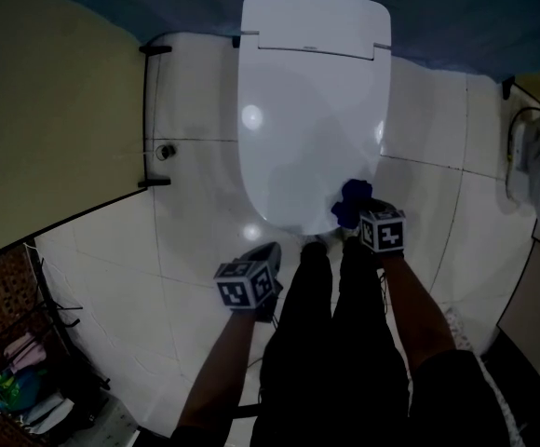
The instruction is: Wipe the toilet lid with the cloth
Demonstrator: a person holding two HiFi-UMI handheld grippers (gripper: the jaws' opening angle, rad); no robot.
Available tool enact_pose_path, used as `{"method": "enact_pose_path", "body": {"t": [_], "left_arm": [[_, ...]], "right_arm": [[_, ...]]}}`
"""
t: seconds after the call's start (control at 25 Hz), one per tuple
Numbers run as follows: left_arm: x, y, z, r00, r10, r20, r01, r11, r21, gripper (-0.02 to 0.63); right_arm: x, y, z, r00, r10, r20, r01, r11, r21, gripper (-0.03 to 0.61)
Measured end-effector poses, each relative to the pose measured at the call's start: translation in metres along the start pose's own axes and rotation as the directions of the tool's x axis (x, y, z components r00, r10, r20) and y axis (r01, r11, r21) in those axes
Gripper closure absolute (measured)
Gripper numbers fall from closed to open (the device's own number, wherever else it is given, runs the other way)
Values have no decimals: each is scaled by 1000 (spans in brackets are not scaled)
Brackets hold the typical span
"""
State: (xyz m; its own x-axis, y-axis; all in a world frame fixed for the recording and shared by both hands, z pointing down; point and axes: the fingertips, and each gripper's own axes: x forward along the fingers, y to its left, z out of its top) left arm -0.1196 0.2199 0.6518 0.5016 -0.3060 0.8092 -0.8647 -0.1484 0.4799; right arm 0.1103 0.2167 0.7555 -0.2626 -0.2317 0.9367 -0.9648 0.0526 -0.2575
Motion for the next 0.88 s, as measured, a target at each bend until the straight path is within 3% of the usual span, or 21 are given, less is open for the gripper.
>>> {"method": "enact_pose_path", "body": {"t": [0.16, 0.32, 0.44, 0.56, 0.64, 0.76, 0.88], "left_arm": [[-7, 6, -2, 1000, 8, 15, -8, 1000, -27, 621], [-22, 23, -2, 998, 39, 51, -35, 996, -81, 621], [-37, 32, 0, 995, 58, 84, -46, 990, -136, 621], [-56, 58, 3, 985, 102, 136, -72, 975, -208, 621], [-67, 75, 2, 978, 132, 159, -87, 961, -261, 621], [-72, 87, -8, 977, 145, 157, -95, 953, -288, 621], [-70, 91, -20, 979, 141, 144, -95, 954, -285, 621]], "right_arm": [[-11, 27, 13, 997, 63, 45, -63, 998, 1, 515], [-19, 95, 32, 979, 186, 81, -183, 982, -39, 515], [-21, 158, 49, 944, 309, 117, -304, 951, -63, 515], [-17, 227, 67, 878, 452, 156, -445, 892, -83, 515], [-2, 258, 65, 860, 494, 126, -489, 870, -65, 515], [33, 271, 39, 887, 461, 5, -460, 887, -37, 515], [61, 245, 7, 942, 316, -109, -327, 940, -97, 515]]}}
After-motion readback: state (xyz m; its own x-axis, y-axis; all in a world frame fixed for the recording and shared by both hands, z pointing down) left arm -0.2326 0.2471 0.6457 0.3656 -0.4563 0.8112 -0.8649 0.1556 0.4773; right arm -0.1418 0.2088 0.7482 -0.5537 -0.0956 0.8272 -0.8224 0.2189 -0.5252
